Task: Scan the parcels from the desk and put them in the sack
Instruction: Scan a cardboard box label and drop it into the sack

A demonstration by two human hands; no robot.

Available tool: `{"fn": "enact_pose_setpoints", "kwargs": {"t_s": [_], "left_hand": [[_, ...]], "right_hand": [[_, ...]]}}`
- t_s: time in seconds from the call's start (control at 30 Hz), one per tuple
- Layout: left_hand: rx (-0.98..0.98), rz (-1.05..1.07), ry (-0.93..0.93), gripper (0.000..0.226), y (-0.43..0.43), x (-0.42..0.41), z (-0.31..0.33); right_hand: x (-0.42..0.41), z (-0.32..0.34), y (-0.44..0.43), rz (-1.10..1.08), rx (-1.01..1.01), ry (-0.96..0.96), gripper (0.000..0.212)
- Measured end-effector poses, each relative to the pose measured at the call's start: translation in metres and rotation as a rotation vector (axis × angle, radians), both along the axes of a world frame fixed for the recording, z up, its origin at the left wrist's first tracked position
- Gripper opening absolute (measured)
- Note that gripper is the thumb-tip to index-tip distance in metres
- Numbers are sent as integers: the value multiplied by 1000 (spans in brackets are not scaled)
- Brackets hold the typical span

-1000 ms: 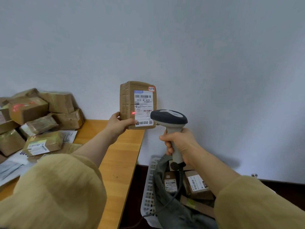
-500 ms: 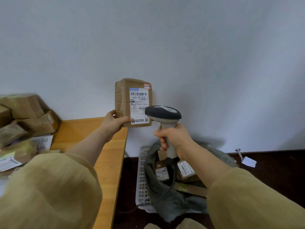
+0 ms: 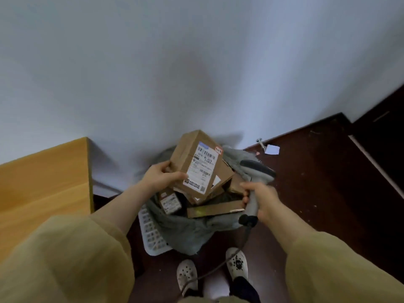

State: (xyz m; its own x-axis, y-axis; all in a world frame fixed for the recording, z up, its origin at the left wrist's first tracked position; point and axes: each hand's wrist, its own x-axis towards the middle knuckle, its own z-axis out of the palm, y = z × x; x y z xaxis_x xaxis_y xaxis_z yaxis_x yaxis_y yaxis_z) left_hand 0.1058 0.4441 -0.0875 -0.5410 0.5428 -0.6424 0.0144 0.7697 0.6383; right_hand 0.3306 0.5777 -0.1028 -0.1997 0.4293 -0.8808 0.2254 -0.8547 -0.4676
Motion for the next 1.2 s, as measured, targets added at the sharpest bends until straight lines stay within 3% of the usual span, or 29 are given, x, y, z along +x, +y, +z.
{"fn": "enact_pose_setpoints", "kwargs": {"t_s": [0.17, 0.27, 0.43, 0.73, 0.93, 1.07, 1.2], "left_hand": [[-69, -67, 27, 84, 45, 34, -60], [-93, -114, 129, 80, 69, 49, -87], [-12, -198, 348, 80, 104, 69, -134], [145, -290, 465, 80, 145, 82, -185], [157, -336, 461, 89, 146, 85, -185], [147, -495, 547, 94, 133, 84, -170], [132, -655, 665, 93, 124, 84, -161]], "right_hand": [[38, -63, 24, -53, -61, -103, 23], [49, -110, 43, -30, 0, -248, 9], [60, -197, 76, -26, 97, -399, 23], [69, -305, 108, 55, 17, -303, 55], [67, -295, 112, 7, 98, -303, 45], [68, -247, 131, -107, 213, -226, 31], [61, -186, 148, -158, 322, -82, 34]]}}
